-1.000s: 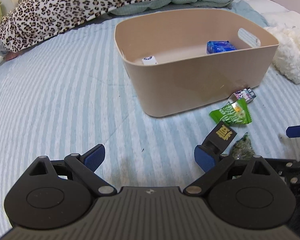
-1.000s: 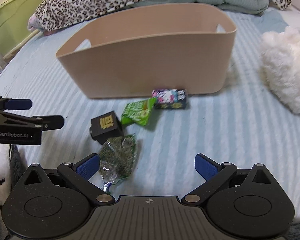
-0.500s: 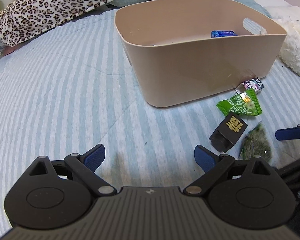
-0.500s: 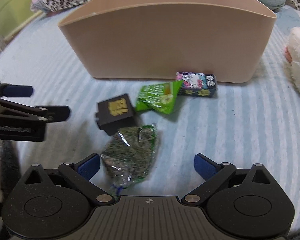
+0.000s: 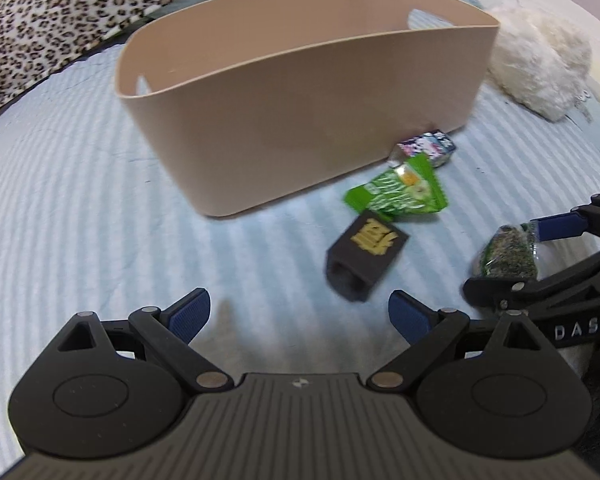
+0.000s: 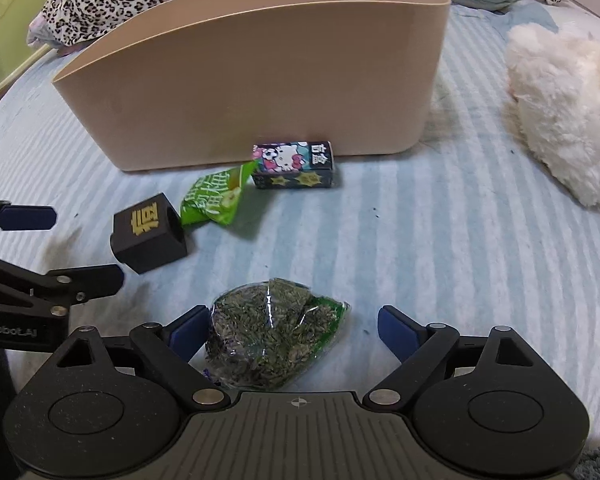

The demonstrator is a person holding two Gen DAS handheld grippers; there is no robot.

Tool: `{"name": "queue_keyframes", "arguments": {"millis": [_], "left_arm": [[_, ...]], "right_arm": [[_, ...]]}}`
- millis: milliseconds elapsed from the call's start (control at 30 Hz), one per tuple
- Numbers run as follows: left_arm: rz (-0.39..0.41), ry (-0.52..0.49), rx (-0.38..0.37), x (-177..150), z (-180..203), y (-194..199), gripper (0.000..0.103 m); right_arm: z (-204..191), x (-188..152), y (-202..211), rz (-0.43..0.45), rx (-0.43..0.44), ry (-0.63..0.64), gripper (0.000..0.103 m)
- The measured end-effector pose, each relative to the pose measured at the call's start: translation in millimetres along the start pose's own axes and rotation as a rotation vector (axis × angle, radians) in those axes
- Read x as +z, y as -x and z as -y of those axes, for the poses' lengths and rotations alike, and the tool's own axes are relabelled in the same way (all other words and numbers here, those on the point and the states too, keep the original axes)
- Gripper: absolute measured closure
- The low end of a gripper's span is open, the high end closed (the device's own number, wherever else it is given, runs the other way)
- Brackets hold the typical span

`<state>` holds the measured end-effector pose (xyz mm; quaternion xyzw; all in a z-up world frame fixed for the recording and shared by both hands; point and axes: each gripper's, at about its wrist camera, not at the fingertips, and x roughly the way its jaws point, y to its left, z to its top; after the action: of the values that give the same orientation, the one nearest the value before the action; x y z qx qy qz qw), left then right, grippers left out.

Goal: Organize objects
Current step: 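Grasp the black gold-printed box with the left tool while the right tool grasps the herb bag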

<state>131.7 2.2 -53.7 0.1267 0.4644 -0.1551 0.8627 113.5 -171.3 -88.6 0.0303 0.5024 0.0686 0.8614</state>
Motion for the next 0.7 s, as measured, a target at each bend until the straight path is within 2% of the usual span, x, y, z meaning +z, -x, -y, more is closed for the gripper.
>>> {"name": "queue_keyframes", "arguments": {"millis": [167, 233, 267, 300, 333, 367, 433, 700], "left_arm": [[0.024, 0.034, -0.026, 5, 3, -9, 0.007], [0.040, 0.041, -0.030, 6, 4, -12, 0.008], [0.051, 0.043, -0.032, 7, 4, -13, 0.009], [0.059, 0.046, -0.040, 8, 4, -13, 0.015], [0.058, 0.050, -0.052, 9, 4, -15, 0.028], [0.047, 0.056, -0.068, 10, 4, -17, 0.036], [0.028, 0.075, -0.089, 12, 2, -20, 0.062], [0.041, 0.099, -0.100, 14, -5, -17, 0.067]], "right_arm": [[5, -6, -2, 0.025, -0.003, -0.007, 0.017], [6, -7, -1, 0.032, -0.002, 0.000, 0.023], [6, -7, -1, 0.036, -0.006, 0.002, 0.031], [6, -8, -1, 0.042, -0.007, 0.006, 0.039], [6, -8, 0, 0.046, -0.007, 0.008, 0.042], [7, -7, 0, 0.050, -0.003, 0.007, 0.042], [9, -7, 1, 0.055, 0.002, 0.001, 0.043], [12, -1, 5, 0.072, 0.010, 0.004, 0.051]]}}
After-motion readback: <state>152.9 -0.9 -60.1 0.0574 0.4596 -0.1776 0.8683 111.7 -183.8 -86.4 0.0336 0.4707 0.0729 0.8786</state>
